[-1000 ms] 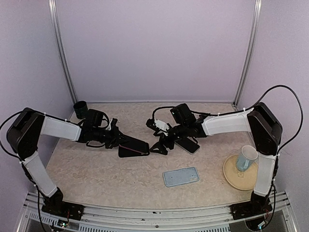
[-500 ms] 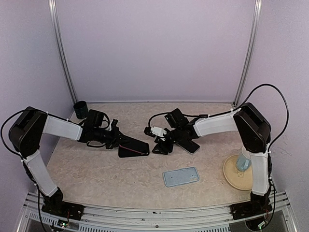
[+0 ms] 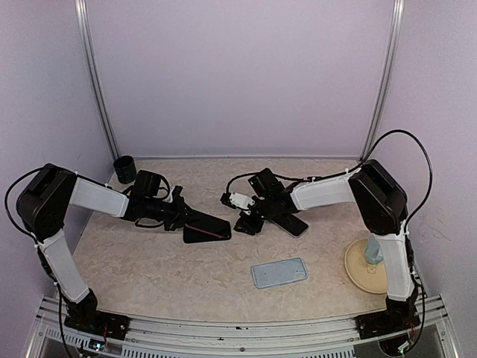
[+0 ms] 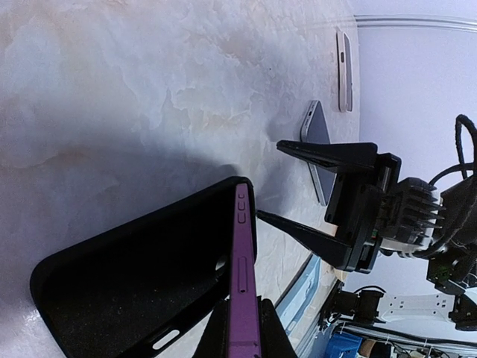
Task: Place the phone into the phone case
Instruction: Install the phone on the phone case.
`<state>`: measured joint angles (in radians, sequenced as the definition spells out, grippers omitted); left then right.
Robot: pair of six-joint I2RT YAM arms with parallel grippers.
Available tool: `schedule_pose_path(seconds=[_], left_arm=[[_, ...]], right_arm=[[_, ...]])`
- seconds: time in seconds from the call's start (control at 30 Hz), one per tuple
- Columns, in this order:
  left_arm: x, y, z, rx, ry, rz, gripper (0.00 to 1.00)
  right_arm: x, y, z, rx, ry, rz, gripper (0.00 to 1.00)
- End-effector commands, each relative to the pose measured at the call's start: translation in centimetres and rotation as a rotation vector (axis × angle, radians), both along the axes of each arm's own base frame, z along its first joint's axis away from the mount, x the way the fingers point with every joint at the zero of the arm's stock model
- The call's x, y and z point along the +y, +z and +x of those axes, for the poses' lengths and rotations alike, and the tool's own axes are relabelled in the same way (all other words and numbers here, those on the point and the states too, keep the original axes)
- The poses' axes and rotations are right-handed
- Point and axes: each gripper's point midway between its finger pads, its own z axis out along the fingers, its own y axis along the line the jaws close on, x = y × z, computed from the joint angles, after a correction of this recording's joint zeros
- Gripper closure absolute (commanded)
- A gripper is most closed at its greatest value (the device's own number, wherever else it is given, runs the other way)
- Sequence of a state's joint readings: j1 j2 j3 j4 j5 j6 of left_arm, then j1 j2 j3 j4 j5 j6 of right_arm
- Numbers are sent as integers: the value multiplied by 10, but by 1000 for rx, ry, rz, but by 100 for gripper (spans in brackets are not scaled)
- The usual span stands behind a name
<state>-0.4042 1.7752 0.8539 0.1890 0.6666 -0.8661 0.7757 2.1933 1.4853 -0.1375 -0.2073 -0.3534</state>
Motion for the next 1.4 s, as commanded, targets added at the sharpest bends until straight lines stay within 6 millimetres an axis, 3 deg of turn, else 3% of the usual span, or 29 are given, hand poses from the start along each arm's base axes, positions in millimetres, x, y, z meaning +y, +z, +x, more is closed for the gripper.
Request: schedule_pose_path(seconds=[0.0, 0.53, 1.17, 1.37], left_arm=[[-6, 7, 6, -10, -12, -44, 100], [-15, 0, -1, 54, -4, -87, 100], [-29, -19, -17, 72, -48, -95, 100], [-22, -11, -15, 13, -40, -89, 100]], right_arm=[[7, -13, -1, 0, -16, -33, 41], [27, -23, -31, 3, 69, -48, 41], [32, -20, -36, 15, 83, -30, 41], [20, -13, -29, 2, 53, -45, 38]])
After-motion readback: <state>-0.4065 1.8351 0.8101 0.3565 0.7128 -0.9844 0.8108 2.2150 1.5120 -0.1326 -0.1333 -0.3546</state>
